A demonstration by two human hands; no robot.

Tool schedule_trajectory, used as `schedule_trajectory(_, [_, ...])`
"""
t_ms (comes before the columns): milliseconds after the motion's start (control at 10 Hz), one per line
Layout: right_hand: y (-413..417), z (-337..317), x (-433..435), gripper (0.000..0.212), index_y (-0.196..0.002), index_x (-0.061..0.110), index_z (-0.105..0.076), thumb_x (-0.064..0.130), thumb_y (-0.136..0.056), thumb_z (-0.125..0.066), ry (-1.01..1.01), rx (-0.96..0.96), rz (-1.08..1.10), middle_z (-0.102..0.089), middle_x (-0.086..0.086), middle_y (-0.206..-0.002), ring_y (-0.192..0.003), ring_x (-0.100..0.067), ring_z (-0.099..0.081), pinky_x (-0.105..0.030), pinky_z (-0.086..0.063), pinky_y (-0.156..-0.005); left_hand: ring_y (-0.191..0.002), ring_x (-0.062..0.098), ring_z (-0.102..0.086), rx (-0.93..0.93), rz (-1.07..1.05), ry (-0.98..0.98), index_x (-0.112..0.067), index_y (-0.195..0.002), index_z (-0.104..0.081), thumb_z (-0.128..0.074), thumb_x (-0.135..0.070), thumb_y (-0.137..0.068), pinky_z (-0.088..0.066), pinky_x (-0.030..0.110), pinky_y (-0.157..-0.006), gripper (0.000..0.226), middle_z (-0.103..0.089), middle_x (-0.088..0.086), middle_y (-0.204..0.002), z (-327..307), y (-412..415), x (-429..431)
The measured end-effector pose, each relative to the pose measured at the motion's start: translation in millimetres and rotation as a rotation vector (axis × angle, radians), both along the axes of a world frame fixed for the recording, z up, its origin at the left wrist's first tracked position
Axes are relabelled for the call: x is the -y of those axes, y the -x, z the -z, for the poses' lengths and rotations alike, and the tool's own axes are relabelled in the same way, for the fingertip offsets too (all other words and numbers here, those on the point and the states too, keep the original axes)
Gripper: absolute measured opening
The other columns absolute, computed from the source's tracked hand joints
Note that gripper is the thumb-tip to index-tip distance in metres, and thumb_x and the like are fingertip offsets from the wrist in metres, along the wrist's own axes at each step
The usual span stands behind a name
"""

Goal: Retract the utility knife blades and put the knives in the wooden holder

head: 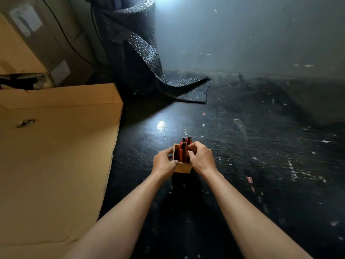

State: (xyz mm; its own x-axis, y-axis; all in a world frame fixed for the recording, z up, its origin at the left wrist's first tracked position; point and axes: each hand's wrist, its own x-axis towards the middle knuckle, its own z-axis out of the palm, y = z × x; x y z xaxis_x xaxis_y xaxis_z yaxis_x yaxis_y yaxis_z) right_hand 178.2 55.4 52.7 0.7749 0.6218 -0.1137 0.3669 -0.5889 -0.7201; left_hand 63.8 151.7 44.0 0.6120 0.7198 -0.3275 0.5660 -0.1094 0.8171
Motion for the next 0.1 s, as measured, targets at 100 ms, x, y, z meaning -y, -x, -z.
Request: schedule_trajectory(100, [0.6, -8.1, 5.6, 0.013, -0.102, 0.018, -0.068, 0.020, -0.090, -0.067, -0.008, -0.004, 0.008, -0.074, -0.005, -0.099, -0.088, -0.020, -0.068, -0.033, -0.055, -0.073, -0.127, 0.028, -0.065, -0.009, -0.007, 0.017, -0.017, -0.143, -0.061, -0.073, -0.003, -0.091, -0.054, 0.044, -0.106, 0.055, -0.067, 0.006, -0.140, -2.1, 0.3, 1.4])
